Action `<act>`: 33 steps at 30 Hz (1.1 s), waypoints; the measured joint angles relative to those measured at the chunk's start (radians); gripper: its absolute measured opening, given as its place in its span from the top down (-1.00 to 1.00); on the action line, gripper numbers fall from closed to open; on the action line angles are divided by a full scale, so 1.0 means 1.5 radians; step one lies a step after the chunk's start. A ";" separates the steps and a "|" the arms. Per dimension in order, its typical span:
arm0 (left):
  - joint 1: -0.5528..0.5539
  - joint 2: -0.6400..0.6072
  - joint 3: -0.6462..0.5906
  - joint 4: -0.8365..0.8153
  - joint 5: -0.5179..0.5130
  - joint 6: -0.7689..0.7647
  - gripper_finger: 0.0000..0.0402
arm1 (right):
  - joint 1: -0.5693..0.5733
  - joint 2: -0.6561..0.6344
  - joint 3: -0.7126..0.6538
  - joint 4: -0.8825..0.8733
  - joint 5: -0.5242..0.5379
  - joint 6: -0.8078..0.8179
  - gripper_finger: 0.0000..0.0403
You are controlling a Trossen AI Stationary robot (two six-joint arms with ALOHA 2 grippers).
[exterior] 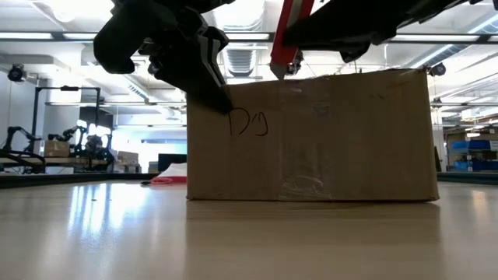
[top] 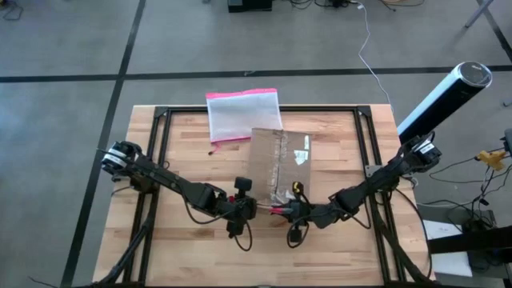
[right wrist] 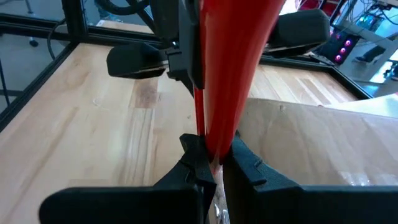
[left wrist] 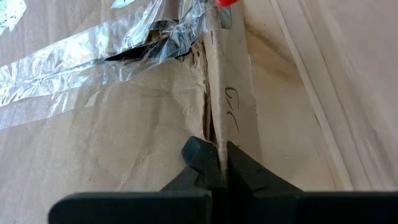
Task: Unpack boxes
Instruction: Open the cardboard box using the box cutter
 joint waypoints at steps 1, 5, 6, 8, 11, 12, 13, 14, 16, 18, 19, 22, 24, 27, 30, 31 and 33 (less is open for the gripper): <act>0.000 0.000 0.000 0.000 0.000 0.000 1.00 | 0.000 -0.001 0.000 0.000 0.000 -0.001 0.97; 0.000 0.000 0.000 0.000 0.000 0.000 1.00 | 0.000 -0.002 0.000 0.000 0.000 -0.003 0.97; 0.000 0.000 0.000 0.000 0.001 0.000 1.00 | 0.000 -0.002 0.000 0.000 0.000 -0.003 0.97; 0.000 0.000 0.000 0.000 0.001 0.000 1.00 | 0.000 -0.002 0.000 -0.001 0.000 -0.008 0.97; 0.000 0.000 0.000 0.000 0.001 0.000 1.00 | -0.001 -0.007 0.000 -0.001 0.001 -0.011 0.97; 0.000 0.000 0.000 0.000 0.001 0.000 1.00 | -0.001 -0.010 0.000 -0.001 0.004 -0.012 0.97; 0.000 0.000 0.000 0.000 0.001 0.000 1.00 | -0.002 -0.011 0.000 0.000 0.006 -0.014 0.97; 0.000 0.000 0.000 0.000 0.001 0.000 1.00 | -0.002 -0.012 0.000 0.000 0.006 -0.014 0.97; 0.000 0.000 0.000 0.000 0.001 -0.001 1.00 | -0.002 -0.012 0.000 -0.002 0.006 -0.014 0.97; 0.000 0.000 0.000 0.000 0.001 -0.002 1.00 | -0.002 -0.012 0.000 -0.003 0.006 -0.014 0.97; 0.000 0.000 0.000 0.000 0.001 -0.002 1.00 | -0.002 -0.012 0.000 -0.005 0.006 -0.011 0.97; 0.000 0.000 0.000 0.000 0.001 -0.002 1.00 | -0.002 -0.012 0.000 -0.029 0.005 0.003 0.97; 0.000 0.000 0.000 0.000 0.001 -0.002 1.00 | -0.002 -0.012 0.000 -0.038 0.005 0.014 0.97; 0.000 0.000 0.000 0.000 0.001 -0.002 1.00 | -0.002 -0.012 0.000 -0.048 0.005 0.026 0.97; 0.000 0.000 0.000 0.000 0.001 -0.002 1.00 | -0.002 -0.012 0.000 -0.051 0.005 0.033 0.97; 0.000 0.000 0.000 0.000 0.001 -0.002 1.00 | -0.002 -0.012 0.000 -0.051 0.004 0.035 0.97; 0.000 0.000 0.000 0.000 0.002 -0.002 1.00 | -0.002 -0.013 0.000 -0.051 0.003 0.038 0.97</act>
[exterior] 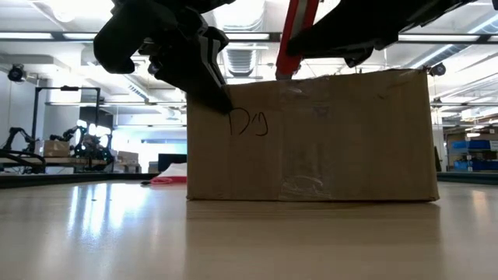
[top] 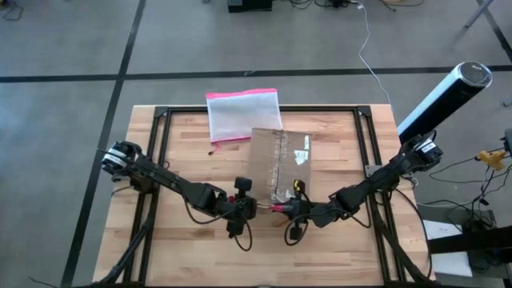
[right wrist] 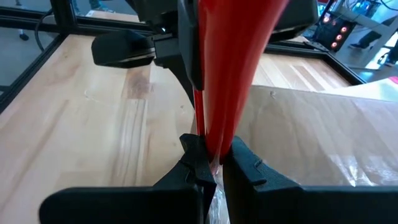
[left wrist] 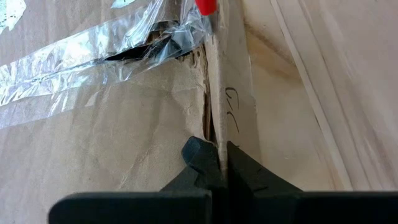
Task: Unpack boxes
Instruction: Open the cardboard box using the box cutter
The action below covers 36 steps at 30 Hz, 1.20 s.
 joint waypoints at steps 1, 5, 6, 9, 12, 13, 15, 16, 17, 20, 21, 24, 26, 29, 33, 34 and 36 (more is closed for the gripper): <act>0.000 0.000 0.000 0.000 0.000 0.000 1.00 | 0.000 -0.003 0.000 -0.002 -0.001 0.000 0.97; 0.000 0.000 0.000 0.000 0.000 -0.002 1.00 | 0.002 -0.019 0.000 -0.009 -0.006 0.010 0.97; 0.000 0.000 0.000 -0.001 0.000 -0.003 1.00 | 0.003 -0.024 0.000 -0.014 -0.006 0.016 0.97; 0.000 0.000 0.000 -0.001 0.000 -0.003 1.00 | 0.008 -0.033 0.000 -0.030 -0.006 0.034 0.97; 0.000 0.000 0.000 -0.001 0.000 -0.003 1.00 | 0.009 -0.033 0.000 -0.047 -0.005 0.054 0.97; 0.000 0.000 0.000 -0.001 0.000 -0.003 1.00 | 0.009 -0.034 0.000 -0.053 -0.005 0.061 0.97; 0.000 0.000 0.000 -0.001 0.000 -0.003 1.00 | 0.009 -0.033 0.000 -0.060 -0.004 0.070 0.97; 0.000 0.000 0.000 -0.001 0.000 -0.003 1.00 | 0.009 -0.033 0.000 -0.061 -0.004 0.070 0.97; 0.000 0.000 0.001 -0.001 0.000 -0.003 1.00 | 0.009 -0.033 0.000 -0.061 -0.003 0.070 0.97; 0.000 0.000 0.000 -0.001 0.000 -0.003 1.00 | 0.009 -0.033 0.000 -0.062 -0.003 0.067 0.97; 0.000 0.000 0.001 -0.001 0.000 -0.003 1.00 | 0.009 -0.033 0.000 -0.062 -0.003 0.067 0.97; 0.000 0.000 0.000 -0.001 0.000 -0.003 1.00 | 0.009 -0.033 0.000 -0.063 -0.003 0.062 0.97; 0.000 0.000 0.001 -0.001 0.000 -0.003 1.00 | 0.009 -0.033 0.000 -0.063 -0.003 0.052 0.97; 0.000 0.000 0.000 -0.001 0.000 -0.003 1.00 | 0.009 -0.032 0.000 -0.047 -0.001 0.019 0.97; 0.000 0.000 0.000 -0.001 0.000 -0.003 1.00 | 0.007 -0.032 -0.001 -0.001 0.001 -0.015 0.97; 0.000 0.000 0.000 -0.001 0.000 -0.003 1.00 | 0.006 -0.033 -0.001 0.001 0.002 -0.016 0.97; 0.000 0.000 0.000 -0.002 0.000 -0.003 1.00 | 0.005 -0.032 -0.001 -0.005 0.002 -0.011 0.97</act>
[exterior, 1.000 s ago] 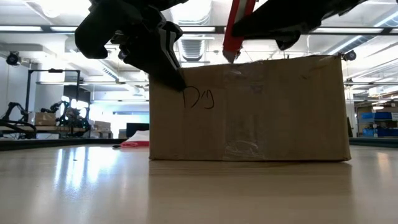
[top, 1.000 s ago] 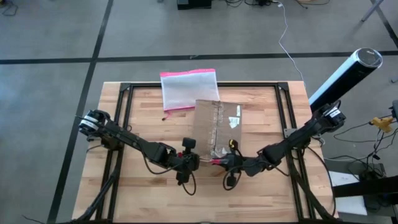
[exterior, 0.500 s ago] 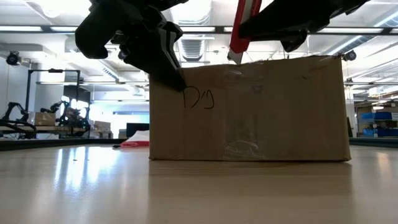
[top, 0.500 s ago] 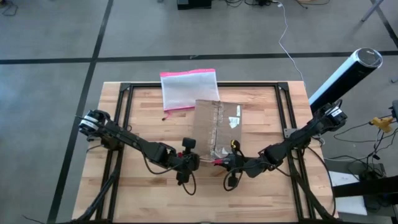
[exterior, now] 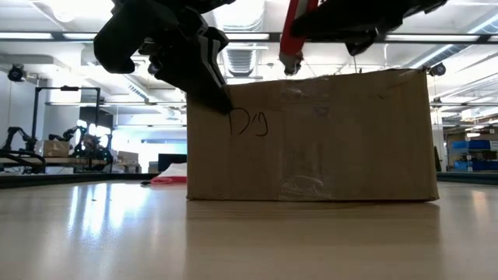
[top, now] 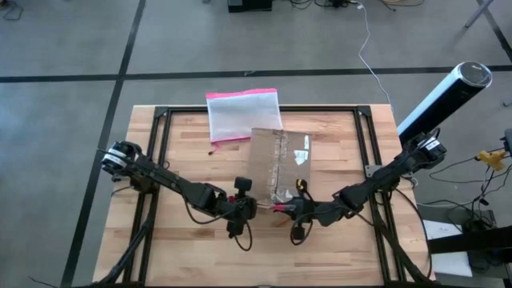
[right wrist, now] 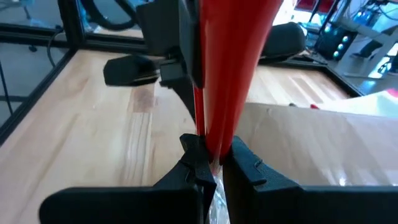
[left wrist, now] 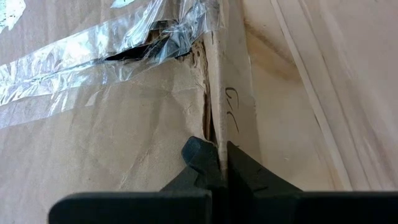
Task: Unpack boxes
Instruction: Open the cardboard box using the box cutter
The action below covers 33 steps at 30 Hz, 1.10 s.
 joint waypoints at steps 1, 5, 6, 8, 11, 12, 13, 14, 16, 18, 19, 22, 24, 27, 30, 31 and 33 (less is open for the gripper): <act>0.000 0.000 0.000 0.000 0.000 0.000 1.00 | -0.001 0.002 0.000 -0.001 0.000 0.004 0.97; 0.000 0.000 0.000 0.000 0.000 0.000 1.00 | -0.001 0.005 0.000 0.001 0.000 0.014 0.97; 0.000 0.000 0.000 0.000 0.000 0.000 1.00 | -0.001 0.006 0.000 -0.001 0.000 0.017 0.97; 0.000 0.000 0.000 0.000 0.000 0.000 1.00 | -0.001 0.007 0.000 -0.007 0.000 0.026 0.97; 0.000 0.000 0.000 0.000 0.000 0.000 1.00 | -0.001 0.014 0.000 -0.009 0.000 0.029 0.97; 0.000 0.000 0.000 0.000 0.000 0.000 1.00 | -0.001 0.018 0.000 -0.009 0.000 0.029 0.97; 0.000 0.000 0.000 0.000 0.000 0.000 1.00 | -0.001 0.022 0.000 -0.009 0.000 0.029 0.97; 0.000 0.000 0.000 0.000 0.000 0.000 1.00 | -0.001 0.026 0.000 -0.007 0.001 0.029 0.97; 0.000 0.000 0.000 0.000 0.000 0.000 1.00 | -0.002 0.031 0.001 -0.004 0.003 0.035 0.97; 0.000 0.000 0.000 0.000 0.000 0.000 1.00 | -0.002 0.034 0.001 -0.003 0.005 0.044 0.97; 0.000 0.000 0.000 0.000 0.000 0.000 1.00 | -0.002 0.034 0.002 -0.004 0.004 0.046 0.97; 0.000 0.000 0.000 0.000 0.000 0.000 1.00 | -0.003 0.034 0.002 -0.005 0.001 0.050 0.97; 0.000 0.000 0.000 0.000 0.000 0.000 1.00 | -0.003 0.034 0.001 -0.006 -0.001 0.056 0.97; 0.000 0.000 0.000 0.000 0.000 0.000 1.00 | -0.003 0.033 0.001 -0.014 -0.005 0.070 0.97; 0.000 0.000 0.000 0.000 0.001 -0.005 1.00 | 0.001 0.029 0.002 -0.034 -0.005 0.089 0.97; 0.000 0.000 0.000 0.000 0.001 -0.005 1.00 | 0.002 0.026 0.002 -0.043 -0.005 0.097 0.97; 0.000 0.000 0.001 0.003 0.002 -0.007 1.00 | 0.006 0.020 0.002 -0.060 -0.005 0.116 0.97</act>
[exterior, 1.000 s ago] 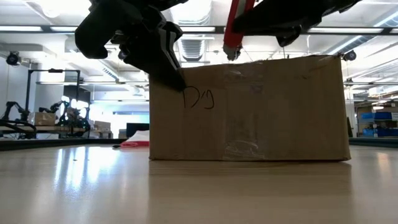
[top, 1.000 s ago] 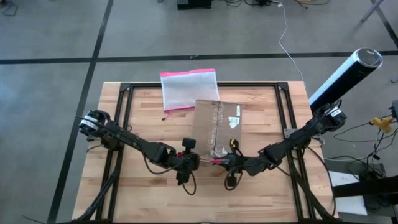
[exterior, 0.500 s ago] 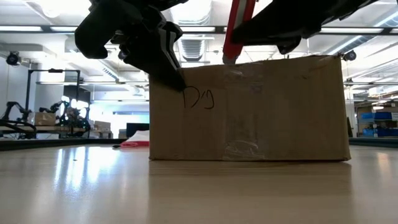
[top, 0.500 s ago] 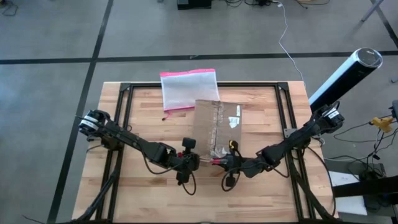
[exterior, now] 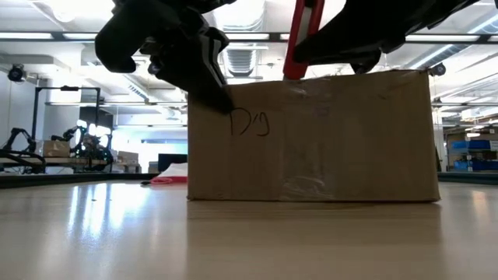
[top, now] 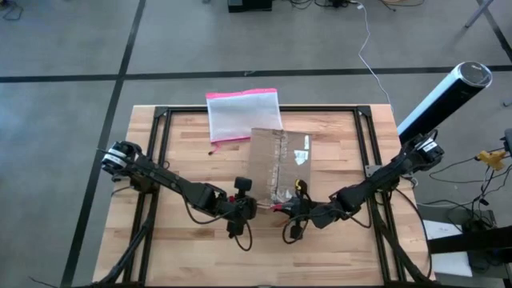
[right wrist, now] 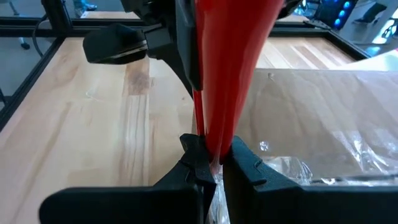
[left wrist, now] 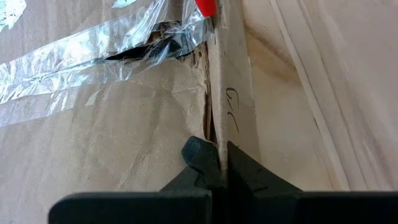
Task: Unpack boxes
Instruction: Open the cardboard box using the box cutter
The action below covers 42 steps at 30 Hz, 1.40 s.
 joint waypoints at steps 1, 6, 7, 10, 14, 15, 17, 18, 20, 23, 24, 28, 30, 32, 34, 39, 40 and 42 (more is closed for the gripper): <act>0.000 0.000 0.000 0.001 0.000 -0.001 1.00 | 0.002 -0.005 0.000 -0.012 0.000 0.009 0.97; 0.000 0.001 0.001 0.011 0.003 -0.004 1.00 | 0.018 -0.019 0.000 -0.040 0.011 0.031 0.97; 0.000 0.001 0.001 0.012 0.004 -0.004 1.00 | 0.021 -0.020 0.000 -0.041 0.011 0.032 0.97; 0.000 0.001 0.001 0.015 0.005 -0.004 1.00 | 0.023 -0.024 0.000 -0.046 0.010 0.042 0.97; 0.000 0.001 0.001 0.019 0.005 -0.005 1.00 | 0.025 -0.030 0.000 -0.062 0.010 0.057 0.97; 0.000 0.001 0.001 0.020 0.005 -0.005 1.00 | 0.025 -0.032 0.000 -0.065 0.009 0.059 0.97; 0.000 0.001 0.001 0.021 0.005 -0.005 1.00 | 0.026 -0.036 0.000 -0.067 0.009 0.058 0.97; 0.000 0.001 0.001 0.021 0.004 -0.005 1.00 | 0.026 -0.039 0.000 -0.069 0.009 0.058 0.97; 0.000 0.001 0.001 0.020 0.002 -0.005 1.00 | 0.028 -0.050 -0.002 -0.075 0.007 0.057 0.97; 0.000 0.001 0.001 0.018 0.002 -0.005 1.00 | 0.032 -0.064 -0.002 -0.083 0.007 0.055 0.97; 0.000 0.001 0.001 0.018 0.002 -0.006 1.00 | 0.034 -0.068 -0.002 -0.086 0.009 0.054 0.97; 0.000 0.001 0.001 0.019 0.001 -0.007 1.00 | 0.042 -0.081 -0.002 -0.108 0.023 0.065 0.97; 0.000 0.001 0.001 0.019 0.000 -0.007 1.00 | 0.044 -0.083 -0.002 -0.111 0.025 0.070 0.97; 0.000 0.001 0.001 0.019 0.000 -0.007 1.00 | 0.045 -0.083 -0.002 -0.112 0.028 0.069 0.97; 0.000 0.001 0.001 0.019 0.000 -0.007 1.00 | 0.045 -0.083 -0.002 -0.112 0.028 0.069 0.97; 0.000 0.001 0.001 0.019 0.000 -0.007 1.00 | 0.050 -0.083 -0.002 -0.112 0.032 0.071 0.97; 0.000 0.001 0.001 0.019 0.000 -0.007 1.00 | 0.051 -0.083 -0.002 -0.112 0.033 0.071 0.97; 0.000 0.001 0.001 0.019 0.000 -0.007 1.00 | 0.053 -0.083 -0.002 -0.113 0.034 0.072 0.97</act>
